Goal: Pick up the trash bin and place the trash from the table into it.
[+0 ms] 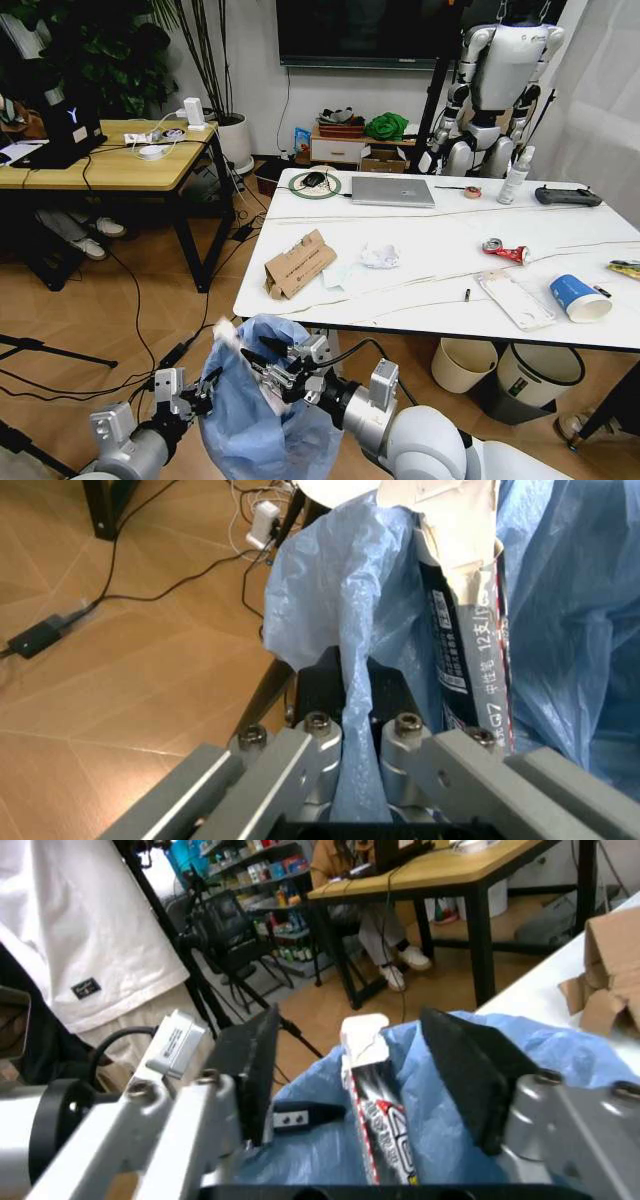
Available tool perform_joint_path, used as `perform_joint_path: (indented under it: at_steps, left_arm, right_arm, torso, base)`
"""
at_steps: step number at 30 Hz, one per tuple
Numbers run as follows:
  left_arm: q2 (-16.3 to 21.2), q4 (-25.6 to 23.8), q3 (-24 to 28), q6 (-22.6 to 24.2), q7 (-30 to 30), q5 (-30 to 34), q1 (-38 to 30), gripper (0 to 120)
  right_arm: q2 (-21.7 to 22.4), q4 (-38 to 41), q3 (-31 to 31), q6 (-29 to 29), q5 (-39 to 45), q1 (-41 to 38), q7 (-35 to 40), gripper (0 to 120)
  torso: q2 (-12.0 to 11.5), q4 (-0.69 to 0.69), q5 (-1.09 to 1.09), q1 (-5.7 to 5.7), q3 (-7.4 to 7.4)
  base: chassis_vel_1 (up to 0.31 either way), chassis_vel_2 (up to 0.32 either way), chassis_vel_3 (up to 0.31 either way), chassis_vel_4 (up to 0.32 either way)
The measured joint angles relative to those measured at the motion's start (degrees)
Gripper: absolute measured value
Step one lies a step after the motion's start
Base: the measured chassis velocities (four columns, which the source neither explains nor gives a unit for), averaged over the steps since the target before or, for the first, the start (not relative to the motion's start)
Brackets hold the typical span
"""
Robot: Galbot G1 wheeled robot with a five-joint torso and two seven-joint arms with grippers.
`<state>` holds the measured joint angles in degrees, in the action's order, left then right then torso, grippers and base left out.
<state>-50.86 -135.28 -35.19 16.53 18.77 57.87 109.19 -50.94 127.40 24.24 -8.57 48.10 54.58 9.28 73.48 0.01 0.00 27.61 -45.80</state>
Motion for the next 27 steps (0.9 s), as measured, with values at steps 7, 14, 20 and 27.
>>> perform_joint_path:
  at_steps: [7,14,20,27]
  left_arm:
    - [-1.31,-0.14,-0.81,0.06,0.06,-0.13,1.36,0]
    - [-3.48,0.20,-2.10,0.02,0.04,-1.37,3.03,0]
    - [-4.94,0.24,-2.73,-0.04,0.03,-1.94,3.61,0]
    - [-5.23,0.67,-3.37,-0.20,0.04,-2.02,3.63,0]
  right_arm:
    - [-1.97,0.79,-6.25,-0.96,2.32,-1.18,2.20,83]
    - [-6.04,-2.38,-15.42,-14.14,4.47,-2.50,7.21,100]
    - [-10.86,-6.91,-17.10,-16.59,2.20,-3.66,8.96,100]
    - [-12.63,-9.10,-17.88,-17.52,-0.71,-4.28,10.84,100]
  torso:
    - [0.00,0.00,0.00,0.00,0.00]
    - [0.00,-0.01,-0.01,0.00,0.00]
    - [0.00,0.01,0.00,0.01,0.00]
    - [0.00,-0.02,0.00,0.00,0.00]
  base:
    - [0.000,0.000,0.000,0.000]
    - [0.000,0.000,0.000,0.000]
    - [0.000,0.000,0.000,0.000]
    - [0.000,0.000,0.000,0.000]
